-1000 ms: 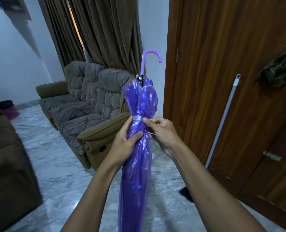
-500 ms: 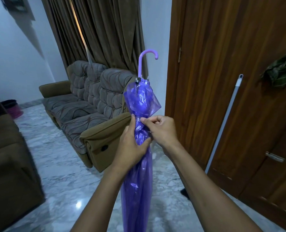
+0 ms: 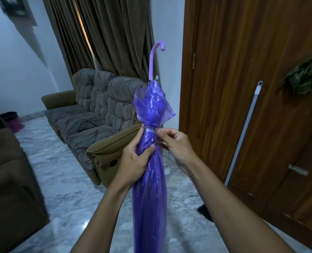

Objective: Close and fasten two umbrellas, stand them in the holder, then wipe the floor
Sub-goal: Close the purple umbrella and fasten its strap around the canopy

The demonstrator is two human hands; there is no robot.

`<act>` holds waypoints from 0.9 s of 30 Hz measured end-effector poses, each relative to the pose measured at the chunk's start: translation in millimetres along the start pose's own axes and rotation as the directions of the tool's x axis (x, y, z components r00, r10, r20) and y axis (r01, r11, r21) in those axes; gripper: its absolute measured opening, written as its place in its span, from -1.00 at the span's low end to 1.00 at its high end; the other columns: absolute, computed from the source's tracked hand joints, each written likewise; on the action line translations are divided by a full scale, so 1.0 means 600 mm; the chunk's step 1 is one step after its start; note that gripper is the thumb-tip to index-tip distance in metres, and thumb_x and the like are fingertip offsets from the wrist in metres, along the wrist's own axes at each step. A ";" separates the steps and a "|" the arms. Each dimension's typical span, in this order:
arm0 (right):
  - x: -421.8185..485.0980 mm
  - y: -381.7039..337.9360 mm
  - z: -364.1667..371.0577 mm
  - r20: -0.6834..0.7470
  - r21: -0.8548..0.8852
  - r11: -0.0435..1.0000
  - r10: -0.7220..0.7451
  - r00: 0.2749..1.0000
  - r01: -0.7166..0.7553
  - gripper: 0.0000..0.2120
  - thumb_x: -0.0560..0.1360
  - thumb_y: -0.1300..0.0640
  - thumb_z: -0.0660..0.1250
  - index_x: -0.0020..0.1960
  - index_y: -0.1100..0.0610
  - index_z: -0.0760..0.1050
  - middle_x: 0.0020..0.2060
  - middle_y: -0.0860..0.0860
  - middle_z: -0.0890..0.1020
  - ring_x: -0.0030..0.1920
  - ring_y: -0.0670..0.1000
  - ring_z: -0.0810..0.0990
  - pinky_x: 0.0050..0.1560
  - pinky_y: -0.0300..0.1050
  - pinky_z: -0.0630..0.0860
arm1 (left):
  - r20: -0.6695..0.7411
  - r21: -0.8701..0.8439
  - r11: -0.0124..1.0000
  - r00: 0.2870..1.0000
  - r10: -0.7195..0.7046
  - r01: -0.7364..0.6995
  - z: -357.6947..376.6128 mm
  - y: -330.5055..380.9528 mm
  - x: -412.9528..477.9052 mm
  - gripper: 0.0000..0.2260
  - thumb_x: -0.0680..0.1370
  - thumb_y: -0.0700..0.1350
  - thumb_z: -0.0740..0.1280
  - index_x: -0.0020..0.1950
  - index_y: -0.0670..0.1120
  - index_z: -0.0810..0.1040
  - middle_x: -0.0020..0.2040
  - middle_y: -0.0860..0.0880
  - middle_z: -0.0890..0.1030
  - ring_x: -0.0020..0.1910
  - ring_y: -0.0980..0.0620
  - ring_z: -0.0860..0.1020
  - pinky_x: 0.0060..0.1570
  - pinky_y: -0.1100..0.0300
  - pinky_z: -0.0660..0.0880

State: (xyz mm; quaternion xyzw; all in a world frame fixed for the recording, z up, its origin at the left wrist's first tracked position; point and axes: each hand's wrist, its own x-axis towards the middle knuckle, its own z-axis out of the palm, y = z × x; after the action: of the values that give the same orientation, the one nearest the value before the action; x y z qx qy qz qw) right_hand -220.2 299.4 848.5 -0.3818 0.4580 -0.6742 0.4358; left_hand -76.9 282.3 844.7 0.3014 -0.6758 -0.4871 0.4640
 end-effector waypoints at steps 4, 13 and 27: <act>0.001 -0.004 0.003 0.008 0.027 0.999 0.047 0.999 -0.047 -0.91 0.50 0.16 0.44 -0.13 0.14 0.56 -0.24 0.08 0.70 -0.26 -0.02 0.66 -0.22 -0.18 0.58 | 0.052 0.045 0.999 0.999 -0.016 0.013 -0.002 0.005 0.002 -0.42 0.56 -0.32 0.31 0.51 0.02 0.20 0.26 0.24 0.48 0.17 0.45 0.48 0.09 0.54 0.38; 0.000 -0.001 0.008 -0.078 -0.022 0.998 0.050 0.996 -0.052 -0.91 0.52 0.22 0.42 -0.15 0.20 0.55 -0.32 0.11 0.70 -0.38 -0.03 0.65 -0.33 -0.20 0.59 | -0.048 0.787 0.617 0.997 0.053 0.005 0.001 0.030 -0.003 -0.38 0.47 0.13 0.39 0.50 0.13 0.27 0.20 -0.10 0.21 0.26 -0.14 0.23 0.30 0.06 0.28; -0.016 -0.001 0.007 -0.064 0.094 0.995 -0.005 0.998 0.011 -0.82 0.31 0.11 0.57 -0.15 0.16 0.65 -0.20 0.14 0.74 -0.22 0.01 0.70 -0.10 -0.14 0.63 | 0.077 -0.061 0.994 0.993 -0.086 0.091 -0.025 0.016 0.001 -0.38 0.56 -0.34 0.30 0.56 -0.09 0.13 0.20 0.24 0.56 0.13 0.35 0.55 0.12 0.40 0.49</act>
State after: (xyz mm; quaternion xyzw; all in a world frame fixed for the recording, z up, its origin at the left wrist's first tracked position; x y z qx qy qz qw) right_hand -213.5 307.6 849.2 -0.3408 0.4376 -0.7089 0.4357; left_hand -62.6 279.3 855.2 0.2977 -0.6626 -0.5394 0.4258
